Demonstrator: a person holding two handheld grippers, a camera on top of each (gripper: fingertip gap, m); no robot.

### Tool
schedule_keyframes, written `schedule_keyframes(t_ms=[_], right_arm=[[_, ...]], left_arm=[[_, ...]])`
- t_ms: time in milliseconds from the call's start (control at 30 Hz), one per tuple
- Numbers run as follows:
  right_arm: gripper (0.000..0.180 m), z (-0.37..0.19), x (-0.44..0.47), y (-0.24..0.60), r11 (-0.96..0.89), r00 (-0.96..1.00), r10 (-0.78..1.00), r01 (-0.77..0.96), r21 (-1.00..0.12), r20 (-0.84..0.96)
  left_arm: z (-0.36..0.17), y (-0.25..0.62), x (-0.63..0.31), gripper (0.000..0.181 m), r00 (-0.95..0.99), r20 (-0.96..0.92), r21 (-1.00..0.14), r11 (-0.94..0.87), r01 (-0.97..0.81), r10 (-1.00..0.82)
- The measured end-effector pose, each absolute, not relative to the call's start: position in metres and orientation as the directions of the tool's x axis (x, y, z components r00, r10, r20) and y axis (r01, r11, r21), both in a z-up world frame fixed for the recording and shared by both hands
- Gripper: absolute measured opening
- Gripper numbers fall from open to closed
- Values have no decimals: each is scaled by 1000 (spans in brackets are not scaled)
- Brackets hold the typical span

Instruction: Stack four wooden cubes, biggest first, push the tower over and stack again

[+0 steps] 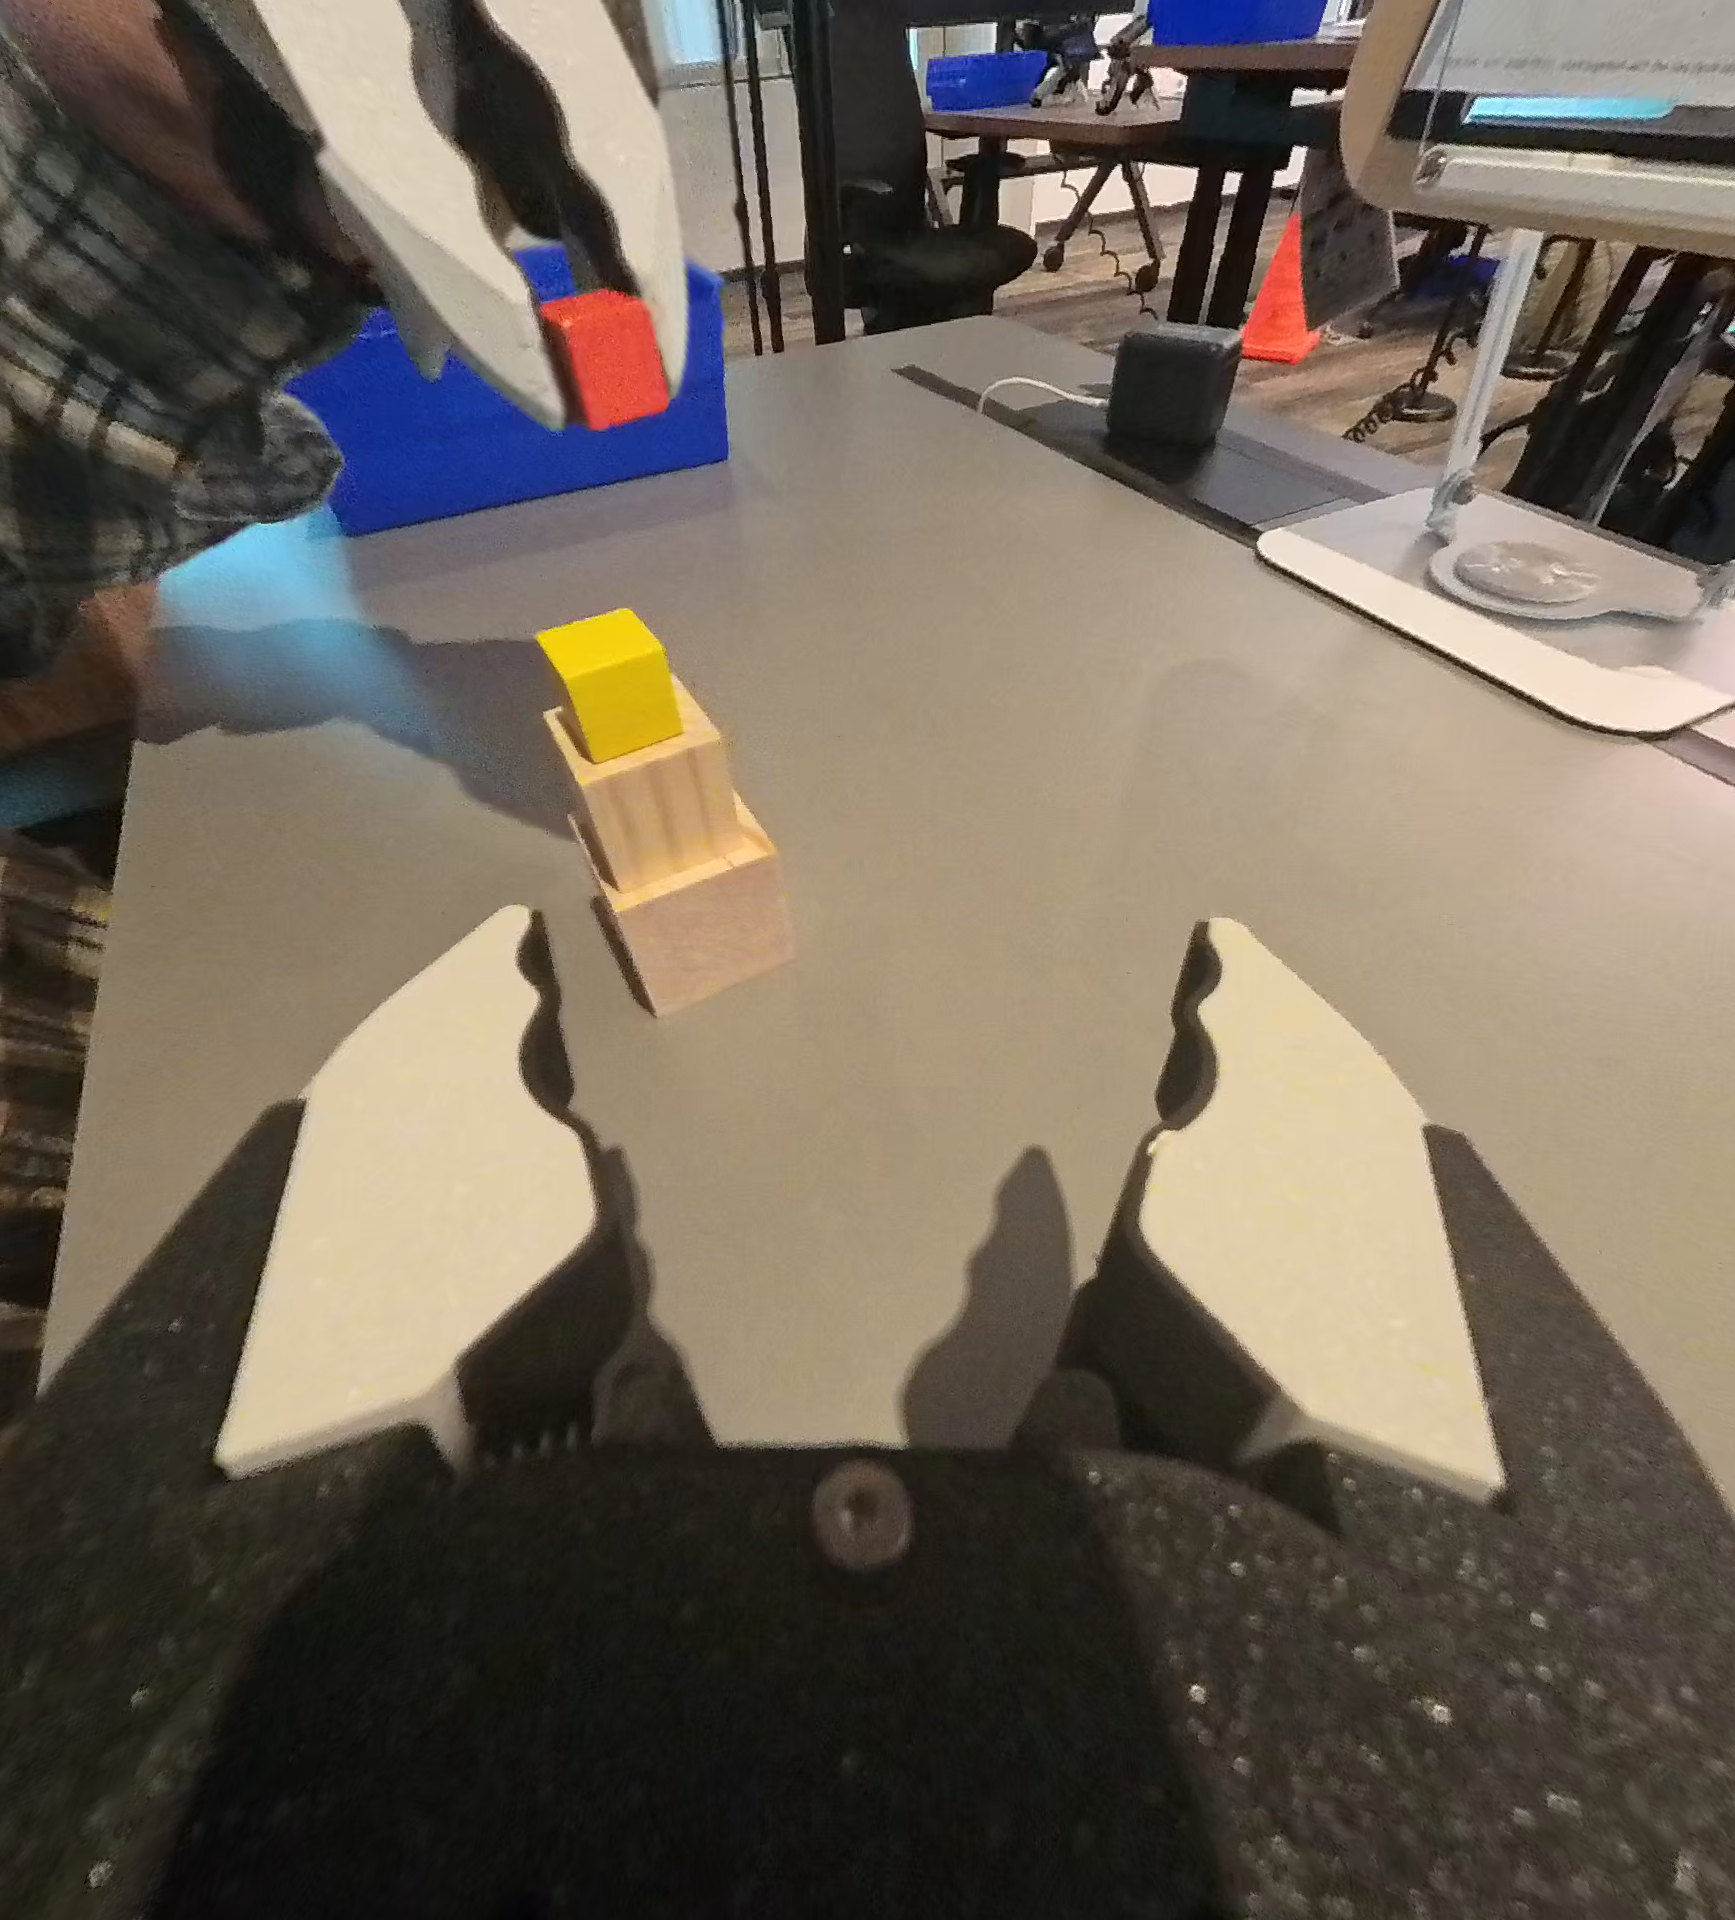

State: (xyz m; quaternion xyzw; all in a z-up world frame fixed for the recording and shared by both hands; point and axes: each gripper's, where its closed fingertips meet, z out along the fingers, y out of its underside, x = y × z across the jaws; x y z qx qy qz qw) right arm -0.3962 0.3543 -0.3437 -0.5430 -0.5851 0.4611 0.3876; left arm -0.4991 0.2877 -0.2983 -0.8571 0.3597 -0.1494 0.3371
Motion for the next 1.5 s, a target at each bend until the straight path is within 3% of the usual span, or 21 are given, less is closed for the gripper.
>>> schedule_keyframes(t_ms=[1500], right_arm=[[111, -349, -399, 352, -24, -127, 990, 288, -957, -63]], left_arm=[[-336, 284, -464, 24, 610, 53, -678, -477, -559, -791]])
